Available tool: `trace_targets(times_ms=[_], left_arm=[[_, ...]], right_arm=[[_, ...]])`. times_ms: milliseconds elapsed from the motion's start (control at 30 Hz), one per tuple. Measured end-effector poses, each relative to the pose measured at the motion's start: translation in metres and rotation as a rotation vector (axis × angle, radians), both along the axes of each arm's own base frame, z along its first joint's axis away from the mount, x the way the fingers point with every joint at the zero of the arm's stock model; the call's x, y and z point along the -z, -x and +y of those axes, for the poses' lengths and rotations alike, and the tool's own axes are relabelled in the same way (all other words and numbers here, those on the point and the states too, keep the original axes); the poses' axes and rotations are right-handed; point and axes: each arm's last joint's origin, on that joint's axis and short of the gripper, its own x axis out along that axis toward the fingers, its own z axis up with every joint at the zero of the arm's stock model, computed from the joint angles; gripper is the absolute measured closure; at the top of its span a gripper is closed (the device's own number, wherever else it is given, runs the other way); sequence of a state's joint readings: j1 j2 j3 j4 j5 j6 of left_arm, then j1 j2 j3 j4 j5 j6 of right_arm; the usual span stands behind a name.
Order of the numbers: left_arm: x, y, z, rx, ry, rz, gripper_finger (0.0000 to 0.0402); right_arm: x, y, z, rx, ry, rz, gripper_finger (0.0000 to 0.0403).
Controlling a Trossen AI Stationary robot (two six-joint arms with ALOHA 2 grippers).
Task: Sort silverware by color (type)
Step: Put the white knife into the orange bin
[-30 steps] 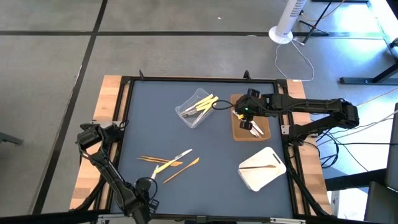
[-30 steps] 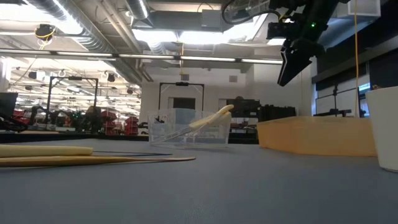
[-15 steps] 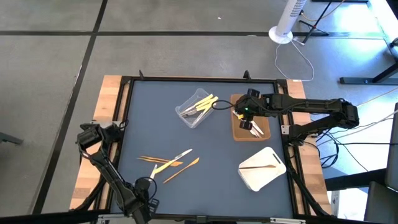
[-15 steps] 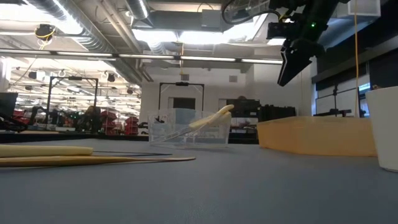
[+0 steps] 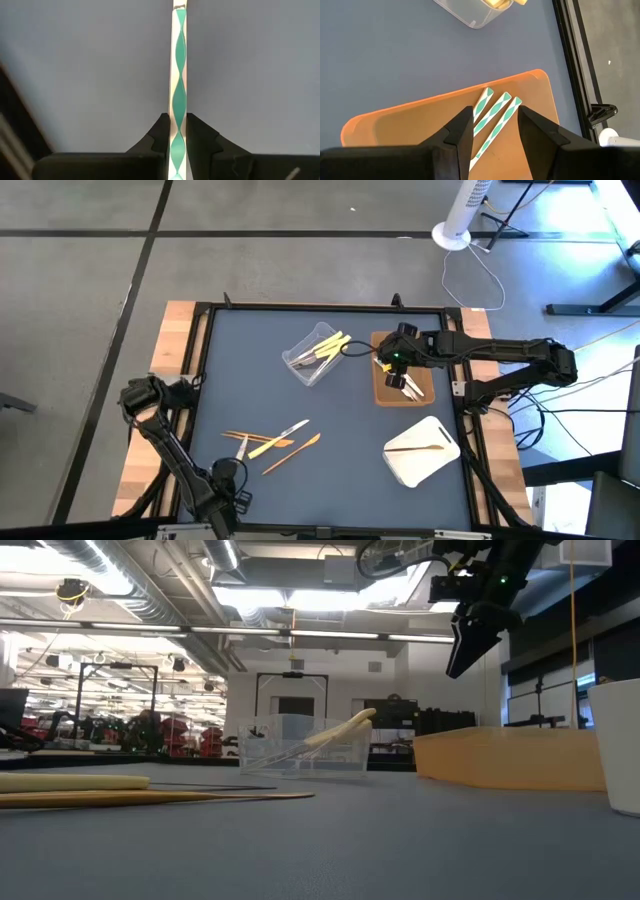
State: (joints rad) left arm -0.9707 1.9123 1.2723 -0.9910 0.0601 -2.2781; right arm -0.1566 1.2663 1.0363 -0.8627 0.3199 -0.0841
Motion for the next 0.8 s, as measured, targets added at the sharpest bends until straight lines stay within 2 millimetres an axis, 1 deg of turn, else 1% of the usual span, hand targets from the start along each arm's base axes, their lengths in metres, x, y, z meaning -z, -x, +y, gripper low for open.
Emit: trace_targets(times_ms=[133,267,367,500,633,800], left_arm=[[-0.014,0.004,0.006,0.001,-0.003,-0.007,0.037],[-0.03,0.007,0.014,0.007,-0.041,-0.065,0.0369],[-0.04,0.008,0.022,0.016,-0.105,-0.13,0.037],[-0.053,0.007,0.037,0.02,-0.212,-0.206,0.0369],[-0.062,-0.002,0.053,0.084,-0.295,-0.25,0.0369],[-0.063,-0.022,0.072,0.192,-0.354,-0.239,0.0369]], right_arm=[[0.0,0.0,0.0,0.0,0.0,0.0,0.0262],[0.0,0.0,0.0,-0.001,0.0,-0.001,0.0262],[0.0,0.0,0.0,-0.005,-0.01,-0.003,0.0262],[0.0,-0.001,0.002,-0.041,-0.079,-0.018,0.0262],[0.0,-0.003,0.005,-0.091,-0.168,-0.049,0.0262],[-0.003,-0.009,0.007,-0.143,-0.236,-0.118,0.0262]])
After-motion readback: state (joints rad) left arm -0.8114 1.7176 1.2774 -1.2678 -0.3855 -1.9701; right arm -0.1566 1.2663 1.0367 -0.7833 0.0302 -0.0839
